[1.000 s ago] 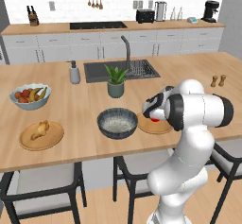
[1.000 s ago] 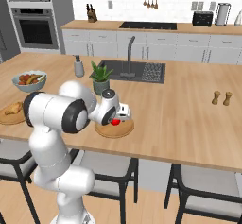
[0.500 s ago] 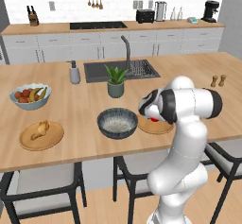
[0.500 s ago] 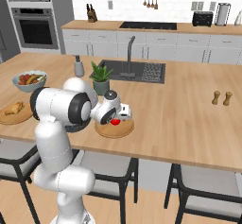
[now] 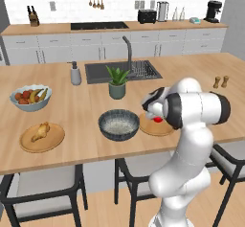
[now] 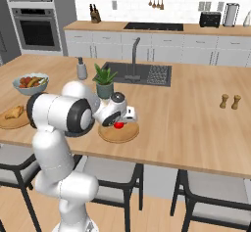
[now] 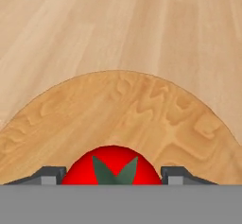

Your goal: Pick the chicken drumstick and tomato from their plates and place them in the bowl. Then put the bowl in the fridge.

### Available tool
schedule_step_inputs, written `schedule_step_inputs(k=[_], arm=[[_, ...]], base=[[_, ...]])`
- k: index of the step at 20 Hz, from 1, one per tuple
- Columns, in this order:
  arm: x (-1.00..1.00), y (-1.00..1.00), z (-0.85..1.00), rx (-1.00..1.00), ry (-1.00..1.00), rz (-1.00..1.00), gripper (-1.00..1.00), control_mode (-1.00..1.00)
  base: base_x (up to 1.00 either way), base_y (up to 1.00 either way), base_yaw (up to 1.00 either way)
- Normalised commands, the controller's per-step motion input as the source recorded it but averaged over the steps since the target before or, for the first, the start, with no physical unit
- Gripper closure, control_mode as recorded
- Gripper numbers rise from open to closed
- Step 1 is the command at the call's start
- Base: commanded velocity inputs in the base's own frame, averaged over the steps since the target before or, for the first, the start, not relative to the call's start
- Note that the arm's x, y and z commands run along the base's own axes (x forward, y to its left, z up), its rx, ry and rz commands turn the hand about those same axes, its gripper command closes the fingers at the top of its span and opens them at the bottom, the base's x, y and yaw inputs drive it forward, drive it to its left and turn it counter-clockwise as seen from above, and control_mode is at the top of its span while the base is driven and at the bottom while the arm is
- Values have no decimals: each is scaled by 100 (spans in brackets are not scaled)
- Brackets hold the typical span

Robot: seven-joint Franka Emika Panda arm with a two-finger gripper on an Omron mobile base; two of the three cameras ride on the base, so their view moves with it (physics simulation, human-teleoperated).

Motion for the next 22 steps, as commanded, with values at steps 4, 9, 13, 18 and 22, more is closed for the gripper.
schedule_step_inputs(k=[4, 9, 13, 18, 22], arm=[[-48, 62, 100, 1, 0, 8, 100, -100], [-21, 100, 98, 0, 3, 14, 100, -100], [-17, 71, 100, 0, 13, 12, 100, -100], [-23, 92, 32, 0, 8, 6, 100, -100], [7, 95, -65, -1, 4, 3, 100, -100]], base=[[0, 0, 0], [0, 0, 0], [0, 0, 0], [0, 0, 0], [0, 0, 0]])
